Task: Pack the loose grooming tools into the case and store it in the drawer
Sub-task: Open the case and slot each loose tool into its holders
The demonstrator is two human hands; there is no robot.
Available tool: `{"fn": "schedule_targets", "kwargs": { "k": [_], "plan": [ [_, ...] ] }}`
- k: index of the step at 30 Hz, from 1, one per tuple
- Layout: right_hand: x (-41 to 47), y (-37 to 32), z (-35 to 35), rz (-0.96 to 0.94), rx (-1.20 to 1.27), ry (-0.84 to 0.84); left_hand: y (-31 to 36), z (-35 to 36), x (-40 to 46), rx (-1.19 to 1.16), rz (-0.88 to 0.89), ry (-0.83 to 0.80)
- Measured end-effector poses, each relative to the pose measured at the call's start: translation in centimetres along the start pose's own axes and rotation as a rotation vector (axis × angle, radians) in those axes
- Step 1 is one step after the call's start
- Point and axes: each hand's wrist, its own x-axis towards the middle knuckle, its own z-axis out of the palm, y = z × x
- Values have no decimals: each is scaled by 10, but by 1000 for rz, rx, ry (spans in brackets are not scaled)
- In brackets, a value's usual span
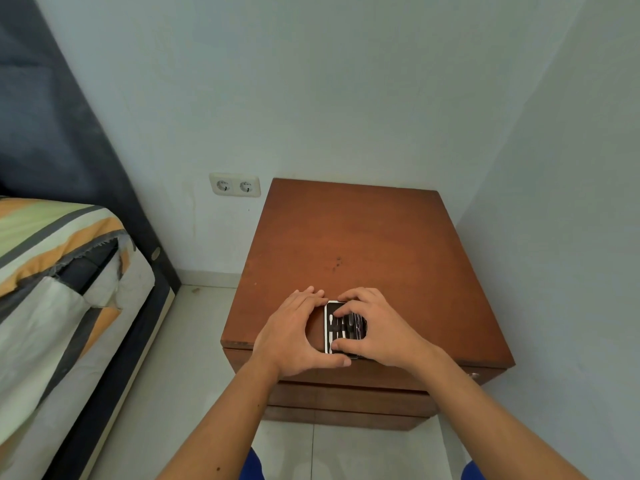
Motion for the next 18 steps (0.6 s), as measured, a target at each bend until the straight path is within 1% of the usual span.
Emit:
{"fn": "schedule_targets", "kwargs": {
  "k": [10,13,18],
  "plan": [
    [-3,2,-1,-15,16,4,-6,5,2,-1,37,33],
    [-5,5,-8,13,47,22,-6,6,3,-5,44,40],
    [-6,26,-29,109,-10,113,-8,7,3,-1,17,26]
  ]
}}
